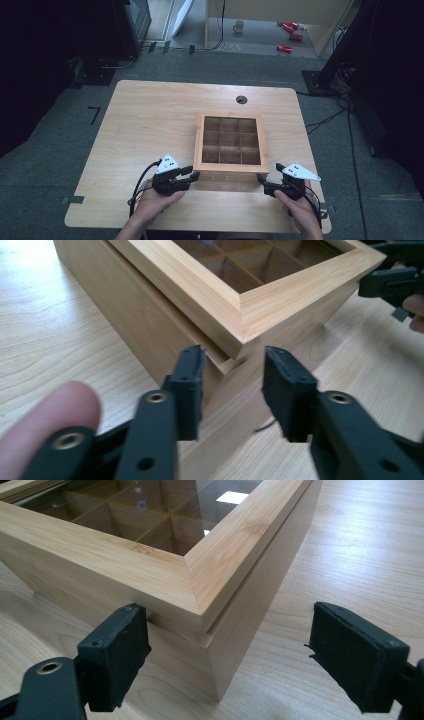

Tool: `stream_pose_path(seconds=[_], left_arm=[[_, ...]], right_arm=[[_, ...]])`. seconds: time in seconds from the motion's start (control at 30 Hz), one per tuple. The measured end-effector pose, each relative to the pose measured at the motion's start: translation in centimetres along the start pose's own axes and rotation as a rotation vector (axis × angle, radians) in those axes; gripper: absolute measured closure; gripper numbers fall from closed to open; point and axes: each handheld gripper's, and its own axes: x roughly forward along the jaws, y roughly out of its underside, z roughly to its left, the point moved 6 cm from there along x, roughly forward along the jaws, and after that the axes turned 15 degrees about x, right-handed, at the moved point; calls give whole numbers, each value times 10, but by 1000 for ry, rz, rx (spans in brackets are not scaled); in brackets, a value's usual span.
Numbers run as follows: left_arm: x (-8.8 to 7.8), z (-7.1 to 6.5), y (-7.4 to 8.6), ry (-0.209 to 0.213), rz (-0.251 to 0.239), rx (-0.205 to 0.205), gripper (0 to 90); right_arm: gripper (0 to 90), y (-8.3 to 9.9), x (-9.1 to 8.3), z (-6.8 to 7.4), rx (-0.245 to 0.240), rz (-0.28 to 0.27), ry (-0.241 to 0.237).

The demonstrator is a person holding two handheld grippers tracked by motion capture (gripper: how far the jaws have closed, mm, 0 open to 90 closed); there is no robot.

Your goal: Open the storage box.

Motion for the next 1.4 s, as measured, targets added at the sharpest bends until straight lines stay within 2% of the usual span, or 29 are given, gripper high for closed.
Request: stream_pose_path(seconds=[0.07,0.2,0.3,0.4,0.43,0.5,0.6,0.7,0.8,0.9,1.1,1.4], left_arm=[[0,1,2,-1,4,2,518],[2,3,8,1,42,34,430],[6,5,17,-16,88,74,386],[9,9,25,-25,116,87,362],[10,10,28,-35,125,88,351],[14,17,36,-81,164,90,306],[17,27,48,-124,207,62,271],[15,31,50,-139,191,47,258],[17,30,52,-177,186,98,245],[19,28,52,-202,209,133,236],[19,27,52,-209,204,117,230],[19,28,52,-201,193,100,230]], right_arm=[[161,0,0,1,-5,-3,1],[161,-2,-1,2,-2,-16,-2],[161,-3,-1,3,-2,-25,-2],[161,-5,-2,5,3,-33,-3],[161,-5,-2,5,3,-37,-4],[161,-6,-2,6,5,-44,-6],[161,-8,-3,7,8,-57,-7],[161,-11,-3,9,9,-68,-10],[162,-13,-3,9,9,-76,5],[162,-15,-3,9,8,-83,17],[162,-25,-8,13,9,-111,20],[161,-54,-14,20,-52,-155,22]])
